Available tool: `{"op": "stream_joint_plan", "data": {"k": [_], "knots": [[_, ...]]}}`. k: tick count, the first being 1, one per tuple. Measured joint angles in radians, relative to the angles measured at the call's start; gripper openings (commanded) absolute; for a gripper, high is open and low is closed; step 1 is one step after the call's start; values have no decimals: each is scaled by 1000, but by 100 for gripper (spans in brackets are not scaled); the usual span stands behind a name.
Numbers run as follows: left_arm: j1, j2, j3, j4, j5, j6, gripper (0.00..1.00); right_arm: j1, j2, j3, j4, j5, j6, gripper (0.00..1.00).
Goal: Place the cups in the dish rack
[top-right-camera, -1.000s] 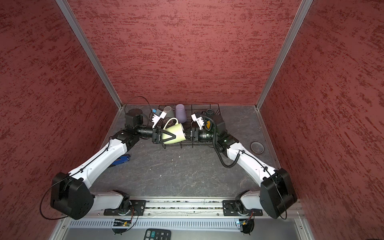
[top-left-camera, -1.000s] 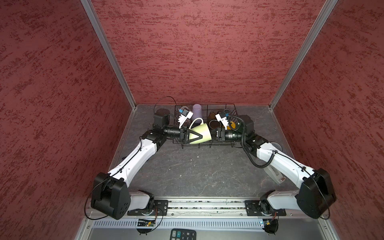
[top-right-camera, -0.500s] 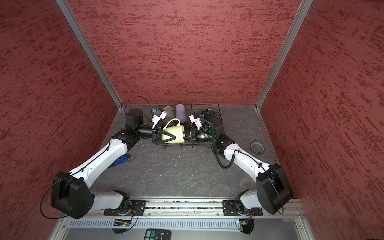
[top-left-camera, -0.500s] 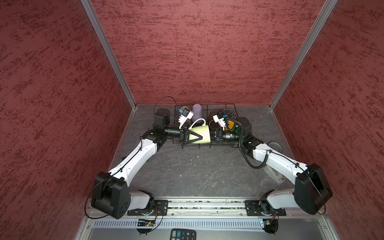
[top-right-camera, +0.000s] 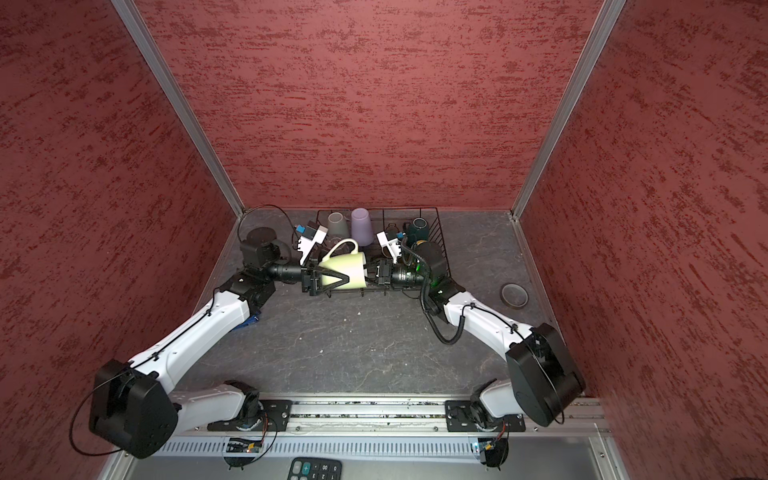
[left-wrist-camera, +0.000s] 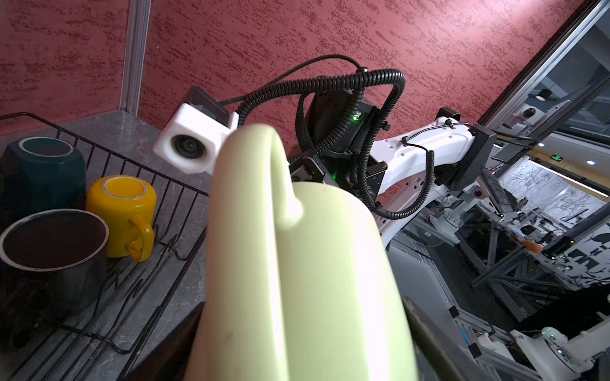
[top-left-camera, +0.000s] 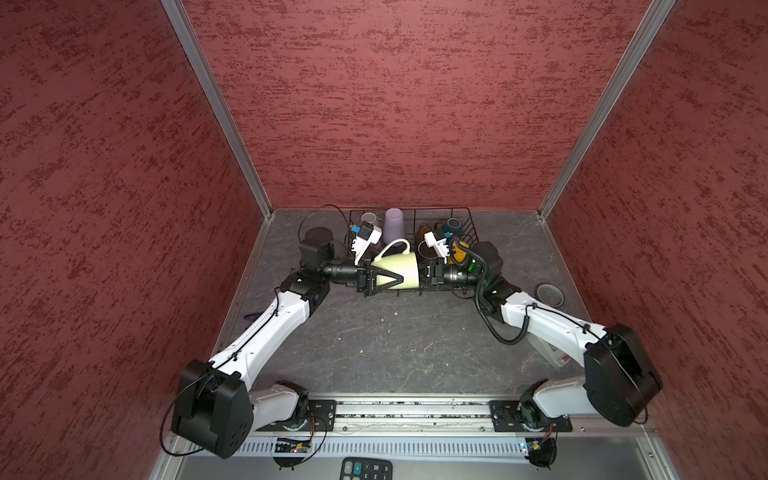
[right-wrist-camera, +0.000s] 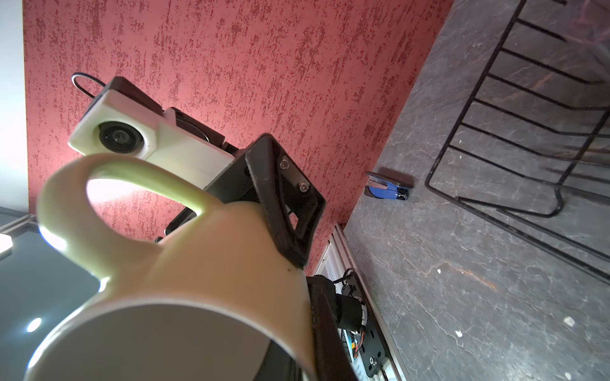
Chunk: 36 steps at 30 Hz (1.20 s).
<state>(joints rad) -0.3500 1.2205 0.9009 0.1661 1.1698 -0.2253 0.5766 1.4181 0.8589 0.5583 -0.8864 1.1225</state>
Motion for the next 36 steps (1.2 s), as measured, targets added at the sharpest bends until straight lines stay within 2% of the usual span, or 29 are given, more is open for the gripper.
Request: {"op": "stream_joint_plan", "data": {"k": [10,16,20,28,30,34,35,36], "knots": [[-5,-64,-104,218,-55,-18,87,23,26,-6,123,15,29,0],[-7,-62,-131,324,-62,-5,88,35,47,-6,172,18,91,0],[-3,-56,-143,368,-60,-7,84,35,58,-6,197,16,110,0],[-2,-49,-143,396,-50,-18,49,35,59,-8,212,14,116,0],[-2,-49,-137,377,-50,-17,32,35,59,-10,210,14,119,0],[0,-48,-90,280,-48,-2,9,35,58,-9,214,15,132,4],[1,-48,-81,261,-48,0,0,35,57,-9,214,15,135,6],[2,-48,-77,249,-48,3,0,35,57,-8,213,15,136,7]]}}
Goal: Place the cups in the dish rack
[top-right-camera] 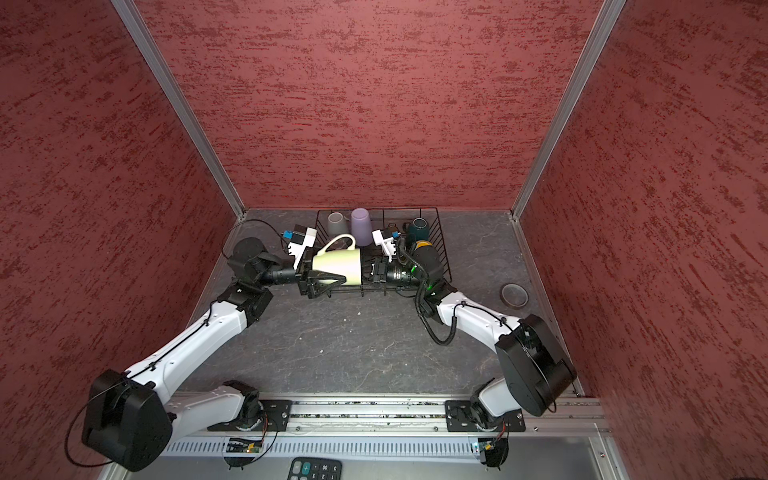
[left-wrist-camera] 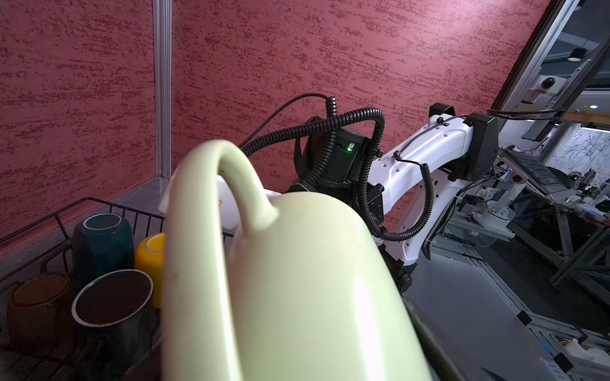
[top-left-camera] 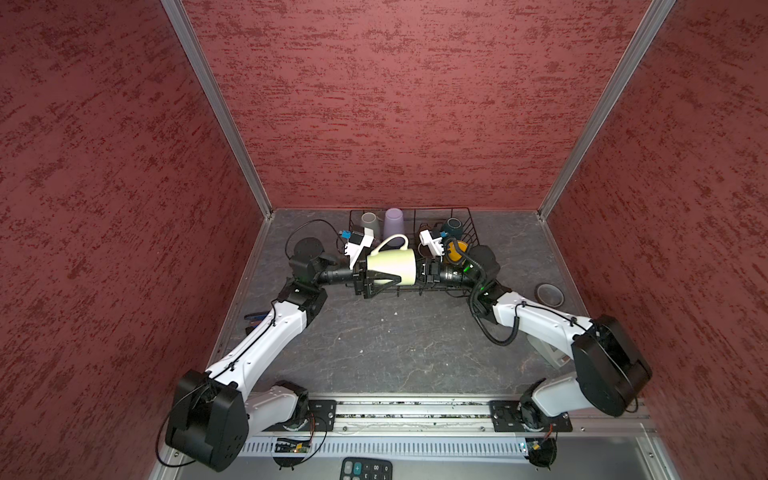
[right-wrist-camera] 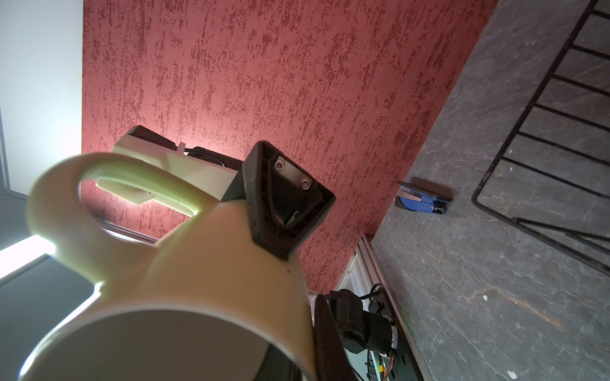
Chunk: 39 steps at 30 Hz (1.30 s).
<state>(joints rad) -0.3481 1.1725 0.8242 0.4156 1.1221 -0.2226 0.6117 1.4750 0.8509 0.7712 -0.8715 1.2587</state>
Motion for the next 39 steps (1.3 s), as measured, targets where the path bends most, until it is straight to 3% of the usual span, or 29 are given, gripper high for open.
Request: {"op": "stream_joint_plan", "data": {"k": [7,12,18,24,30,37,39], "knots": [[10,-10,3,-41,-10,-2,0,10,0,12,-40,11,-14,16],[12,-10,13,-76,-3,-10,0,39,7,35,-64,20,-24,32],[31,-25,21,-89,-4,-16,0,39,8,43,-73,28,-36,39],[61,-33,42,-140,-34,-10,0,2,-35,42,-197,56,-93,50],[68,-24,169,-322,-144,39,0,-87,-190,51,-504,162,-286,66],[39,73,355,-600,-345,111,0,-211,-306,163,-945,412,-602,96],[24,115,394,-666,-419,124,0,-225,-336,177,-1015,480,-667,99]]}}
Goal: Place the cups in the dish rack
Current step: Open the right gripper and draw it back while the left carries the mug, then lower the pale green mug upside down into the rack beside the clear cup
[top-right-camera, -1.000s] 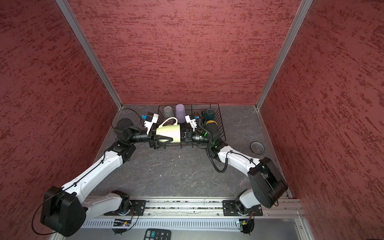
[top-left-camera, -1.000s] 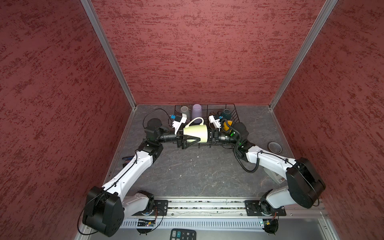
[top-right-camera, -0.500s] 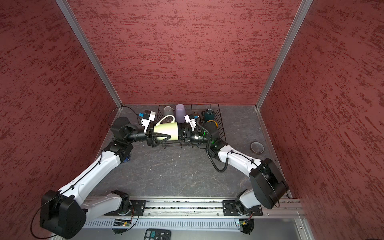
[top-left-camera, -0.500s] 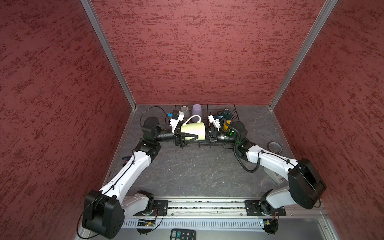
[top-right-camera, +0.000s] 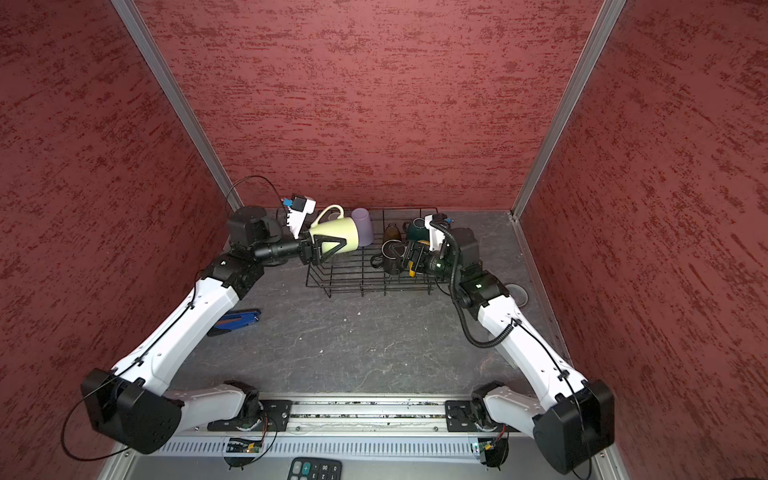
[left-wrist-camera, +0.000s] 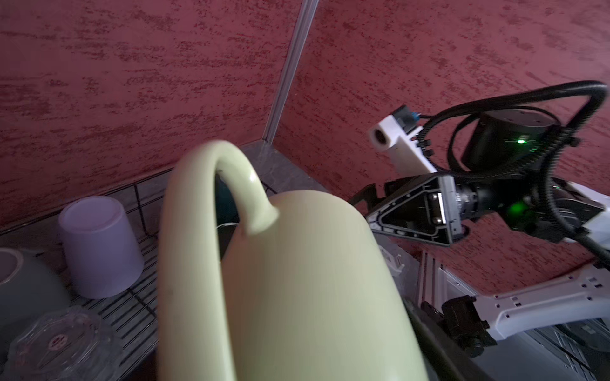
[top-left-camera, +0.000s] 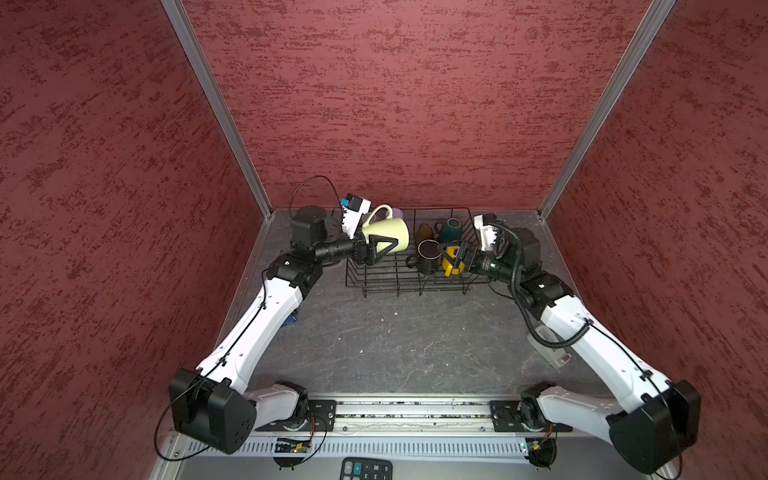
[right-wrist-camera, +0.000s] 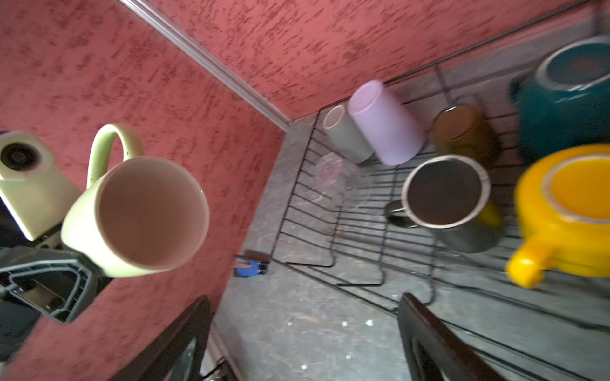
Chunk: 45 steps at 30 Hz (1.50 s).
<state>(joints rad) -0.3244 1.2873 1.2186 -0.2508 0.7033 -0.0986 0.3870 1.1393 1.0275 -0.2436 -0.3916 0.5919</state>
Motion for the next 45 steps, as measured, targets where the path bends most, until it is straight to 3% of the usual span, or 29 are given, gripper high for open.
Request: {"op": "stream_joint_plan", "data": {"k": [7,14,18,24,45], "knots": [[-45,153,112,-220,-229,12,0,-25,-90,11,-122,161,-116,99],[-87,335,312,-426,-427,23,0,-39,-91,11,-160,201,-138,99],[-115,394,352,-480,-498,39,0,-42,-91,11,-161,202,-138,99],[-143,478,412,-557,-557,79,0,-44,-91,-3,-161,202,-137,99],[-175,682,504,-586,-696,176,0,-68,-92,-29,-158,191,-132,99]]}}
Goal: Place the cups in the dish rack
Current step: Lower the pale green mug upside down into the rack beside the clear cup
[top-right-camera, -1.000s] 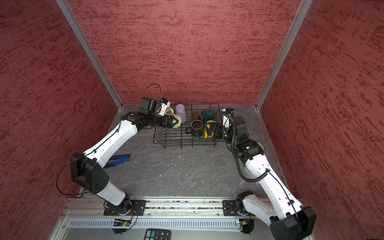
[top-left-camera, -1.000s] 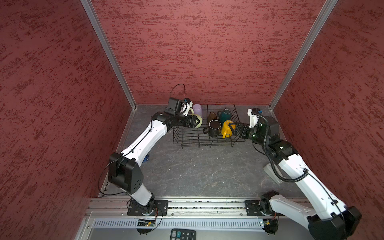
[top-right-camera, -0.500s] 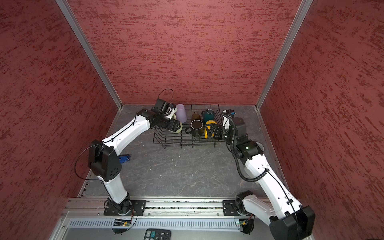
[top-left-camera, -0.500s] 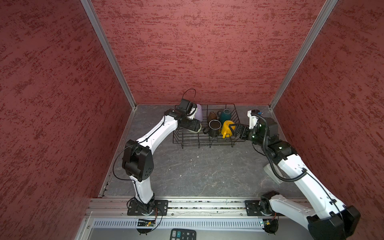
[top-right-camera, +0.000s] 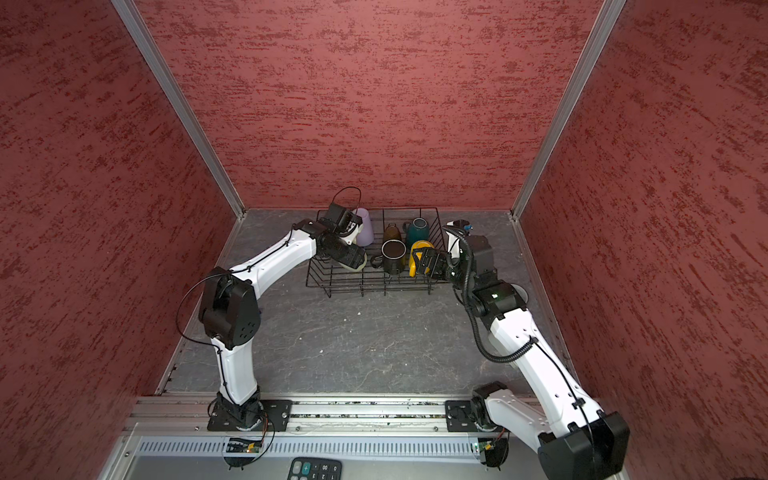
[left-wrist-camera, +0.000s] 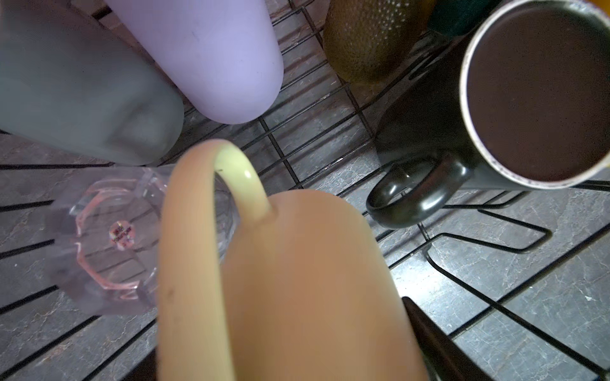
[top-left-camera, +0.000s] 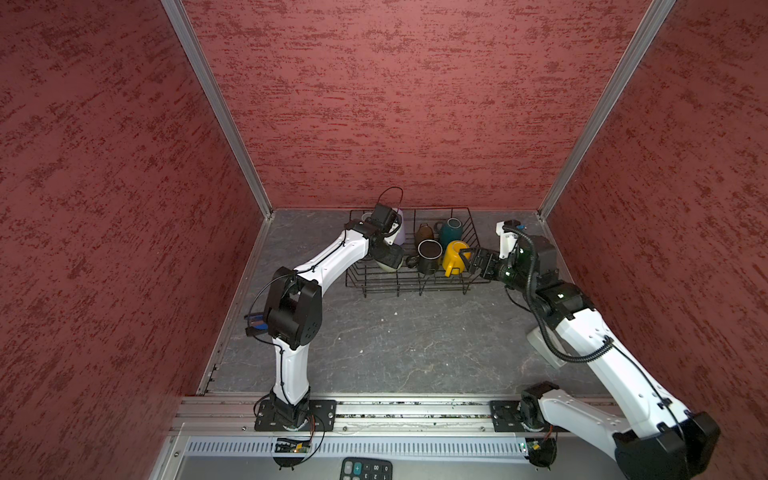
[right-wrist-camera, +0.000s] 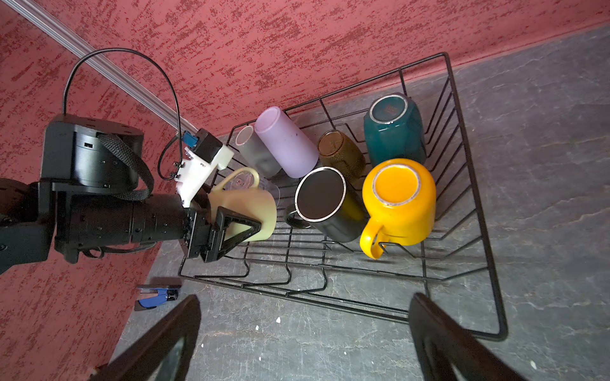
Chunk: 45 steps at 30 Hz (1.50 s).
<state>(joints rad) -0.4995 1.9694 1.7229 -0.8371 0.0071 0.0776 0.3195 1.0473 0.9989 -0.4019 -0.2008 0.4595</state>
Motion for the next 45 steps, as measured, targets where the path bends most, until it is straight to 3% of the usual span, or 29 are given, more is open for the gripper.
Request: {"op": "stream_joint_plan", "data": {"k": [13,21,26,36,45], "knots": [[-18,138,109,-85,-47,2,0,-4,0,-15,8,-18,8,99],[-24,172,134,-109,-46,2,42,-10,0,-21,10,-24,12,99],[-23,174,136,-114,-46,2,57,-10,-1,-29,11,-25,15,99],[-23,198,154,-116,-47,2,76,-13,-6,-34,13,-28,21,99],[-26,204,163,-114,-61,2,100,-15,-18,-55,17,-32,31,99]]}}
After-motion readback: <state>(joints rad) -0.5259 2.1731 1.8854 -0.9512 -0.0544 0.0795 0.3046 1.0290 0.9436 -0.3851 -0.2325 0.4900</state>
